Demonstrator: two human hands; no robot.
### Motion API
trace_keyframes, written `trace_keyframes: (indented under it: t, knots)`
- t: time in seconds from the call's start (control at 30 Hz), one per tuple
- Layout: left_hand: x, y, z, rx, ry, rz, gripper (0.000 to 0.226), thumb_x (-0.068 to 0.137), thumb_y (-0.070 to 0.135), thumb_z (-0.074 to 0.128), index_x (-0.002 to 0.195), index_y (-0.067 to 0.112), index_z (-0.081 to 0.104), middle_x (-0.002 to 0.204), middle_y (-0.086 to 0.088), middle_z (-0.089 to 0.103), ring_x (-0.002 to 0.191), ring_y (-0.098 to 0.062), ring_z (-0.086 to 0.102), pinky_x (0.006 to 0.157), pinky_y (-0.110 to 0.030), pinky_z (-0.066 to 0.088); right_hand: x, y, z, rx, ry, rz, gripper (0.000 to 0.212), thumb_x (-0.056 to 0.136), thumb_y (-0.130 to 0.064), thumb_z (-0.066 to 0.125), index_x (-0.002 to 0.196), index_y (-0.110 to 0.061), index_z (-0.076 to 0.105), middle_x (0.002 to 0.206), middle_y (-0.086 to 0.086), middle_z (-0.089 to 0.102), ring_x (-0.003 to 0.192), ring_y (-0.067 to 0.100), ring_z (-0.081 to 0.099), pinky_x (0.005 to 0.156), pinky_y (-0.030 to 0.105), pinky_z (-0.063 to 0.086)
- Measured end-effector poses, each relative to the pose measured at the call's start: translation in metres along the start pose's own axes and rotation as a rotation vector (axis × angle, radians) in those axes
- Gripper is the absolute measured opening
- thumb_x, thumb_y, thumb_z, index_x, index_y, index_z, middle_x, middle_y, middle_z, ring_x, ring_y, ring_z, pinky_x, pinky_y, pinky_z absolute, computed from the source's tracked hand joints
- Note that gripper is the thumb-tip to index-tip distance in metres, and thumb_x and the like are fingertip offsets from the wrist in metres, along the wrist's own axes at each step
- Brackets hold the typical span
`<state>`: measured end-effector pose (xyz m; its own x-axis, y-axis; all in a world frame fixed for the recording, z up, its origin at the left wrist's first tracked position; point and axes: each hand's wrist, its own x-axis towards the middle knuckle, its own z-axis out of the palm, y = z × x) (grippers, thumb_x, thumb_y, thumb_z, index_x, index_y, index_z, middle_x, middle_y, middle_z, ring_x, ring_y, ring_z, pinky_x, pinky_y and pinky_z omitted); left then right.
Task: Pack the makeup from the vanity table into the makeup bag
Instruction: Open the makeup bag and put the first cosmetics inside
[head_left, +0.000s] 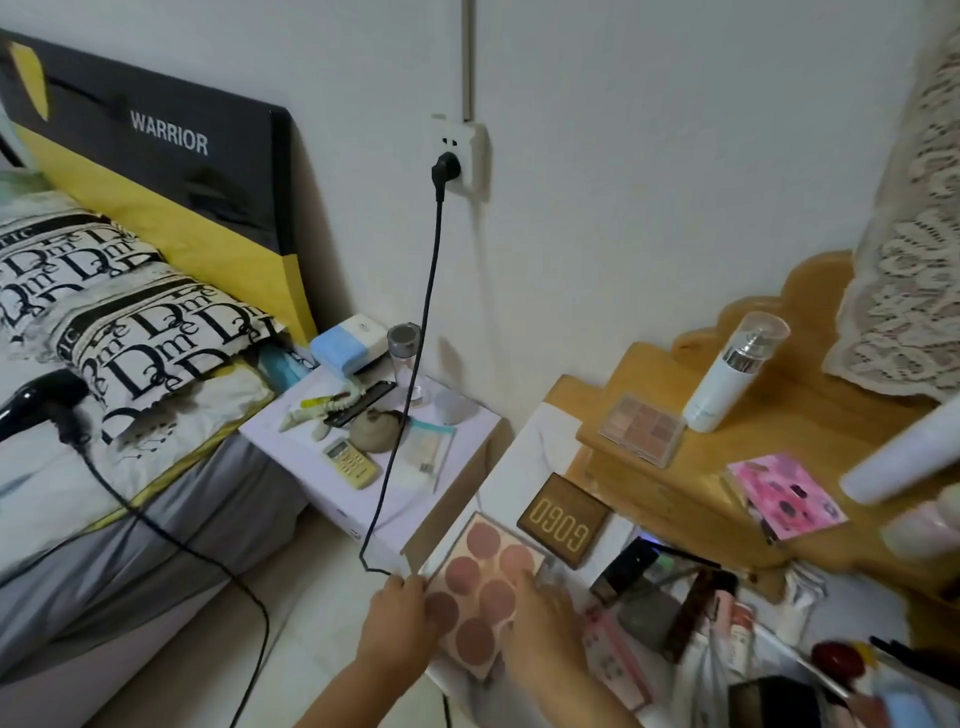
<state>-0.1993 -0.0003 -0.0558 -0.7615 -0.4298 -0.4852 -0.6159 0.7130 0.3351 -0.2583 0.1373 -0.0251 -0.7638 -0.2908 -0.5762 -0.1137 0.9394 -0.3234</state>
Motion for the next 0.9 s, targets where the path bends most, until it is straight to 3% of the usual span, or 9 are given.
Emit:
trace_keyframes:
  t: [0.13, 0.2, 0.3, 0.37, 0.47, 0.57, 0.7, 0.83, 0.9]
  knots:
    - [0.004, -0.004, -0.002, -0.131, -0.055, -0.025, 0.029, 0.083, 0.024, 0.052, 0.110, 0.018, 0.044, 0.115, -0.007, 0.053, 0.105, -0.025, 0.056, 0.088, -0.032, 0.047, 0.003, -0.006, 0.008, 0.247, 0.086, 0.025, 0.067, 0.093, -0.024, 0.048, 0.148, -0.021, 0.011, 0.137, 0.008, 0.042, 0.129, 0.025, 0.036, 0.103, 0.033, 0.038]
    - [0.006, -0.004, -0.006, -0.195, -0.083, -0.056, 0.025, 0.082, 0.023, 0.056, 0.102, 0.019, 0.042, 0.112, -0.005, 0.055, 0.103, -0.023, 0.058, 0.087, -0.031, 0.049, 0.003, -0.011, 0.010, 0.390, 0.124, 0.038, 0.059, 0.092, -0.021, 0.049, 0.144, -0.018, 0.022, 0.132, 0.005, 0.043, 0.122, 0.022, 0.042, 0.091, 0.027, 0.041]
    - [0.007, -0.005, -0.013, -0.348, -0.172, -0.115, 0.027, 0.079, 0.019, 0.064, 0.099, 0.013, 0.047, 0.102, -0.004, 0.059, 0.095, -0.020, 0.059, 0.085, -0.031, 0.053, -0.003, -0.020, 0.009, 0.631, 0.148, 0.047, 0.046, 0.086, -0.009, 0.053, 0.127, -0.024, 0.039, 0.124, 0.001, 0.044, 0.110, 0.016, 0.047, 0.077, 0.020, 0.037]
    - [0.005, -0.008, -0.018, -0.452, -0.204, -0.106, 0.023, 0.079, 0.013, 0.065, 0.093, 0.011, 0.047, 0.090, -0.002, 0.056, 0.085, -0.016, 0.056, 0.072, -0.026, 0.051, -0.010, -0.026, 0.009, 0.867, 0.179, 0.055, 0.050, 0.079, 0.005, 0.054, 0.118, -0.024, 0.043, 0.111, -0.002, 0.051, 0.097, 0.012, 0.051, 0.070, 0.017, 0.039]
    - [-0.006, -0.012, -0.030, -0.617, -0.235, -0.021, 0.023, 0.080, 0.006, 0.065, 0.085, 0.013, 0.044, 0.084, -0.001, 0.052, 0.074, -0.010, 0.052, 0.057, -0.018, 0.042, -0.026, -0.032, 0.009, 1.135, 0.200, 0.085, 0.056, 0.079, 0.016, 0.048, 0.122, -0.019, 0.046, 0.103, -0.002, 0.060, 0.086, 0.010, 0.055, 0.058, 0.013, 0.045]
    - [-0.023, -0.016, -0.046, -0.775, -0.276, 0.066, 0.031, 0.081, -0.004, 0.063, 0.090, 0.019, 0.044, 0.086, 0.000, 0.058, 0.074, -0.008, 0.055, 0.051, -0.013, 0.045, -0.047, -0.035, 0.006, 1.242, 0.201, 0.029, 0.046, 0.086, 0.011, 0.047, 0.119, -0.021, 0.053, 0.099, -0.008, 0.063, 0.086, 0.006, 0.060, 0.058, 0.014, 0.050]
    - [-0.045, -0.019, -0.064, -0.803, -0.373, 0.181, 0.041, 0.080, -0.004, 0.065, 0.105, 0.021, 0.044, 0.100, -0.009, 0.063, 0.081, -0.015, 0.061, 0.052, -0.017, 0.048, -0.081, -0.033, 0.005, 1.325, 0.223, -0.076, 0.038, 0.090, 0.004, 0.050, 0.098, -0.033, 0.053, 0.093, -0.018, 0.063, 0.076, -0.003, 0.062, 0.055, 0.013, 0.050]
    - [-0.070, -0.010, -0.075, -0.779, -0.477, 0.262, 0.035, 0.083, 0.009, 0.066, 0.110, 0.017, 0.046, 0.102, -0.015, 0.066, 0.085, -0.023, 0.065, 0.055, -0.023, 0.051, -0.115, -0.021, 0.011, 1.385, 0.303, -0.103, 0.047, 0.088, 0.001, 0.056, 0.117, -0.036, 0.052, 0.105, -0.015, 0.067, 0.092, 0.006, 0.067, 0.071, 0.025, 0.056]
    - [-0.084, 0.000, -0.078, -0.779, -0.459, 0.279, 0.020, 0.090, 0.020, 0.058, 0.106, 0.011, 0.051, 0.093, -0.014, 0.068, 0.073, -0.021, 0.067, 0.053, -0.025, 0.051, -0.136, -0.013, 0.008, 1.406, 0.354, -0.085, 0.049, 0.088, 0.002, 0.056, 0.122, -0.033, 0.050, 0.110, -0.010, 0.065, 0.090, 0.009, 0.068, 0.068, 0.026, 0.056]
